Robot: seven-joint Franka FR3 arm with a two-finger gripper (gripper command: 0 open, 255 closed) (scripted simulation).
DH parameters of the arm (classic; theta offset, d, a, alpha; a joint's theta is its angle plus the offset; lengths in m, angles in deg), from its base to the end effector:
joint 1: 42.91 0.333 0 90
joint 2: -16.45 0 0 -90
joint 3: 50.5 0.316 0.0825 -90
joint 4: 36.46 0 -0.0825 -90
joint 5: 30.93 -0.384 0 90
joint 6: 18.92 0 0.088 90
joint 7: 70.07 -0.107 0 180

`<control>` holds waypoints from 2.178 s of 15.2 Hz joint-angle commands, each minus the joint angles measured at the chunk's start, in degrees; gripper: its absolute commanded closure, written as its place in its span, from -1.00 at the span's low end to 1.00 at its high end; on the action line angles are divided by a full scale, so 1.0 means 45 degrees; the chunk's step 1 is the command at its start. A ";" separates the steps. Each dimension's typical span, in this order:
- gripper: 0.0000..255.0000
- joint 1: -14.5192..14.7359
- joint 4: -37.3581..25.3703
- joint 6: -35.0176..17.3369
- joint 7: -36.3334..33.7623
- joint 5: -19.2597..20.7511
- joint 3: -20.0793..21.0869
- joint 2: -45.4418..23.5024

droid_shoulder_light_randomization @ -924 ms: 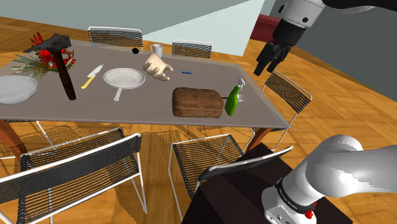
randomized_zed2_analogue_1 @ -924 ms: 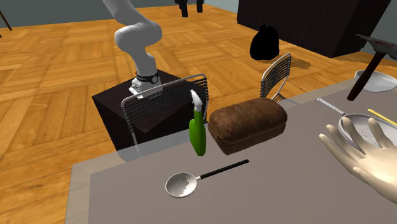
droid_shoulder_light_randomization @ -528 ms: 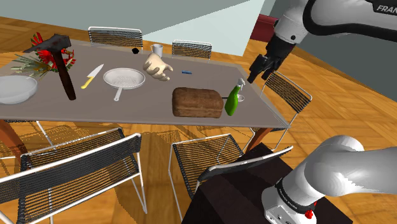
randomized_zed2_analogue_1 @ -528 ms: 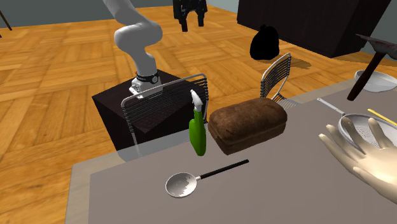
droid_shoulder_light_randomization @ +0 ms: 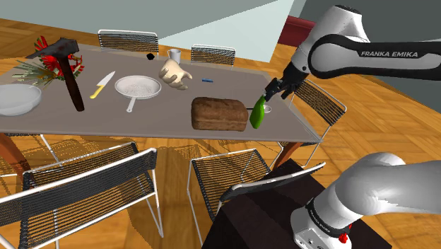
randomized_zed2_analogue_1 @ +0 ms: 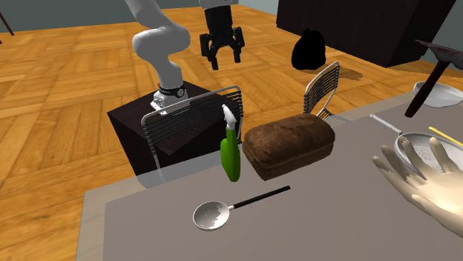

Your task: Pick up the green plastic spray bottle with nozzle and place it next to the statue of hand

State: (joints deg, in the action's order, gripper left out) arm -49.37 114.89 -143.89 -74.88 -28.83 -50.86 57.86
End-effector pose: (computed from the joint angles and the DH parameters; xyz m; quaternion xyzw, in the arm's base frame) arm 0.3520 -0.0436 0.4907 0.9871 -0.0915 0.1305 0.0164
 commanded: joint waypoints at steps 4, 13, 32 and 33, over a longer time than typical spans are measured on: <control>-1.00 -0.0885 0.1066 -0.3631 -0.0711 0.0530 -0.0102 -0.1483; -1.00 -0.3535 0.1250 -1.0030 -0.2987 0.2361 0.0546 -0.5859; 1.00 -0.6808 0.0119 -1.2106 -0.6798 0.6827 0.2619 -0.8690; 1.00 -0.6808 0.0120 -1.2106 -0.6798 0.6827 0.2619 -0.8690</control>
State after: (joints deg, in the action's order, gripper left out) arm -80.01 115.43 -198.36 -105.47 1.88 -39.08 18.77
